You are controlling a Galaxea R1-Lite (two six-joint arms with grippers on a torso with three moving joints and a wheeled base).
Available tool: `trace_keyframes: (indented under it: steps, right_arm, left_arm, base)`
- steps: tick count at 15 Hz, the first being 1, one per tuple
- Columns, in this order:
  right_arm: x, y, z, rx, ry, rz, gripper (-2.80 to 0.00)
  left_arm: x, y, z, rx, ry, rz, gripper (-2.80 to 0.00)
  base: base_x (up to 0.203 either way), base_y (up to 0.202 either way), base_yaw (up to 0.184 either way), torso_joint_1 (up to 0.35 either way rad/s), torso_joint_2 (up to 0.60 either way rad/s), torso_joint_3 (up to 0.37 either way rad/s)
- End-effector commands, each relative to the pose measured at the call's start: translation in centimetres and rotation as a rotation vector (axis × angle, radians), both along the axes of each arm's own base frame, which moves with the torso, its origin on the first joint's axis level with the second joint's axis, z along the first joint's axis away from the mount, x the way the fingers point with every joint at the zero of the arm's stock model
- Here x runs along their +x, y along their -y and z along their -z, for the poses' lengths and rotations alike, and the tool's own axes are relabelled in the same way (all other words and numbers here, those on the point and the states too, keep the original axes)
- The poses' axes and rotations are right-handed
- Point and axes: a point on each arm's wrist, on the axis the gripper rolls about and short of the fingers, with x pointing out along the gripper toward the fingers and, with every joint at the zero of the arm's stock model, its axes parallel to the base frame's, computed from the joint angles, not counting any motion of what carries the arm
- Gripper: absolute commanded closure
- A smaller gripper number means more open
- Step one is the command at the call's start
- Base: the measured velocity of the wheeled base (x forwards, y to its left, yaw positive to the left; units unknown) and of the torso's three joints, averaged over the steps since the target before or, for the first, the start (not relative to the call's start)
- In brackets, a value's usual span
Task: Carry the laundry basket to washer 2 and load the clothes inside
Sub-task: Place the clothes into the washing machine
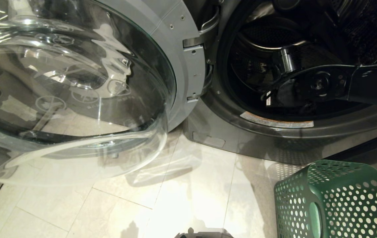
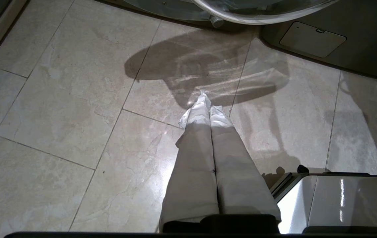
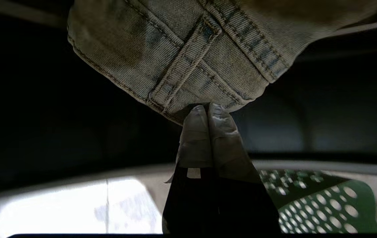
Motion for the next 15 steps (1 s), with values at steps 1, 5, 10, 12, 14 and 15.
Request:
trace_keyframes:
  steps: [1, 5, 10, 12, 14, 15]
  right_arm:
    - [1.5, -0.5, 0.6, 0.011, 0.087, 0.035, 0.0]
    - [3.2, -1.1, 0.7, 0.051, 0.265, 0.097, 0.0]
    - [2.4, -2.0, -1.1, 0.074, 0.384, 0.156, 0.0]
    - [0.4, -1.4, -3.5, 0.081, 0.383, 0.152, 0.0]
    - [-1.3, -0.7, -5.0, 0.077, 0.366, 0.156, 0.0]
    - [-2.1, -0.3, -5.7, 0.072, 0.356, 0.157, 0.0]
  left_arm:
    - [0.0, 0.0, 0.0, -0.001, 0.0, 0.0, 0.0]
    - [0.0, 0.0, 0.0, -0.001, 0.0, 0.0, 0.0]
    - [0.0, 0.0, 0.0, -0.001, 0.0, 0.0, 0.0]
    - [0.0, 0.0, 0.0, -0.001, 0.0, 0.0, 0.0]
    - [0.0, 0.0, 0.0, -0.001, 0.0, 0.0, 0.0]
    - [0.0, 0.0, 0.0, -0.001, 0.0, 0.0, 0.0]
  base:
    - [0.0, 0.0, 0.0, 0.0, 0.0, 0.0]
    - [0.0, 0.0, 0.0, 0.008, 0.0, 0.001]
    - [0.0, 0.0, 0.0, 0.0, 0.0, 0.0]
    - [0.0, 0.0, 0.0, 0.0, 0.0, 0.0]
    - [0.0, 0.0, 0.0, 0.0, 0.0, 0.0]
    - [0.0, 0.0, 0.0, 0.0, 0.0, 0.0]
